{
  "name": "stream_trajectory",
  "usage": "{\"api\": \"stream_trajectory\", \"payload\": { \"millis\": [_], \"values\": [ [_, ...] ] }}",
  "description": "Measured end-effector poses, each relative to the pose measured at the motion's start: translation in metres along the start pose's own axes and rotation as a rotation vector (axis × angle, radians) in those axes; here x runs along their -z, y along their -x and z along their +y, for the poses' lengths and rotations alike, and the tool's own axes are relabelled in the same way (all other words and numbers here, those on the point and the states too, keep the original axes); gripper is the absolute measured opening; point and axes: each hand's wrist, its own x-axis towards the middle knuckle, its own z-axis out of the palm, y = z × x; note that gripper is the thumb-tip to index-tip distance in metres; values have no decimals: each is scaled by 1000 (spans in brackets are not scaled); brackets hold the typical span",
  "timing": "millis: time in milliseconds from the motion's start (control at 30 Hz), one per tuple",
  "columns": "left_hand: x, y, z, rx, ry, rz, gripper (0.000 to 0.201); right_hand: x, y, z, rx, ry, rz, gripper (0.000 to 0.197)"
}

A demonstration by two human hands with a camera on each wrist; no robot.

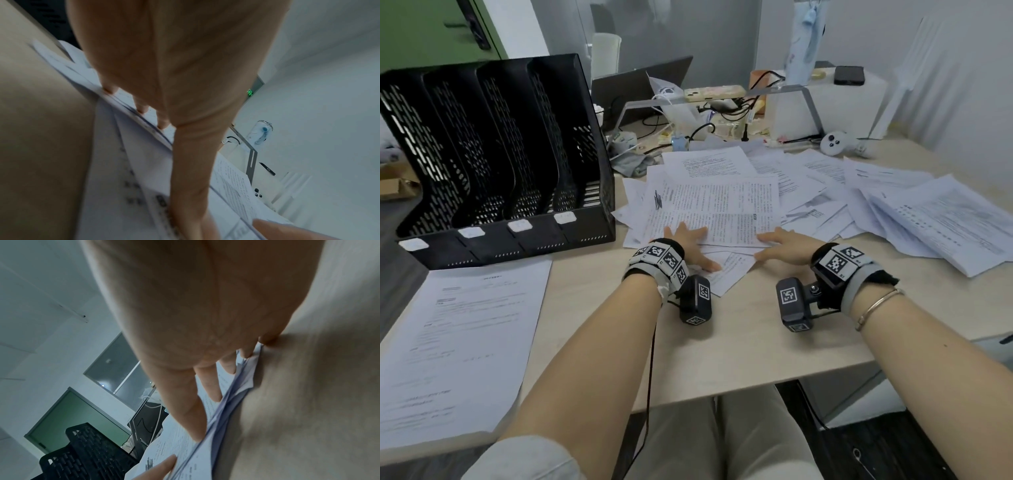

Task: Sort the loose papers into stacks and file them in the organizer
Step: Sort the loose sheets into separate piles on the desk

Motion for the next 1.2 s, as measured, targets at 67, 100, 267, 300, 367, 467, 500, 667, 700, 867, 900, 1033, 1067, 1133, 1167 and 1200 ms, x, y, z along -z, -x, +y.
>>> {"api": "stream_trajectory", "payload": {
  "millis": [67, 100, 267, 300, 367, 467, 500, 667, 700, 867, 900, 1033, 1067, 1133, 1167, 1200],
  "values": [
    [1, 1, 1, 16, -8, 44, 96, 1, 6, 0, 28, -59, 43, 63],
    [1, 2, 2, 20, -15, 87, 92, 1, 9, 2, 52, -102, 75, 61],
    [2, 14, 21, -4, 57, 203, 91, 8, 32, 14, 172, -228, 315, 49],
    [3, 15, 26, -21, 91, 218, 89, 11, 36, 18, 189, -226, 362, 47],
    [3, 18, 39, -60, 135, 264, 84, 18, 44, 27, 189, -228, 435, 44],
    [2, 19, 61, -125, 177, 319, 77, 30, 56, 48, 107, -248, 524, 45],
    [2, 20, 69, -154, 198, 332, 76, 34, 59, 57, 68, -257, 547, 45],
    [2, 31, 106, -323, 350, 359, 66, 49, 74, 105, -148, -259, 667, 60],
    [2, 32, 113, -344, 373, 352, 64, 51, 76, 115, -193, -285, 707, 66],
    [-7, 34, 138, -412, 396, 288, 61, 53, 85, 144, -323, -242, 623, 45],
    [-9, 34, 141, -419, 389, 275, 59, 50, 85, 146, -340, -227, 560, 38],
    [-16, 33, 150, -436, 393, 232, 53, 42, 84, 153, -372, -143, 323, 47],
    [-18, 34, 151, -440, 406, 220, 52, 40, 81, 156, -373, -102, 284, 59],
    [-20, 36, 152, -458, 410, 210, 50, 39, 76, 159, -401, -29, 264, 78],
    [-21, 37, 153, -470, 404, 210, 49, 39, 76, 156, -407, -39, 276, 80],
    [-21, 37, 153, -482, 402, 210, 48, 39, 76, 154, -392, -66, 291, 79]
  ]
}}
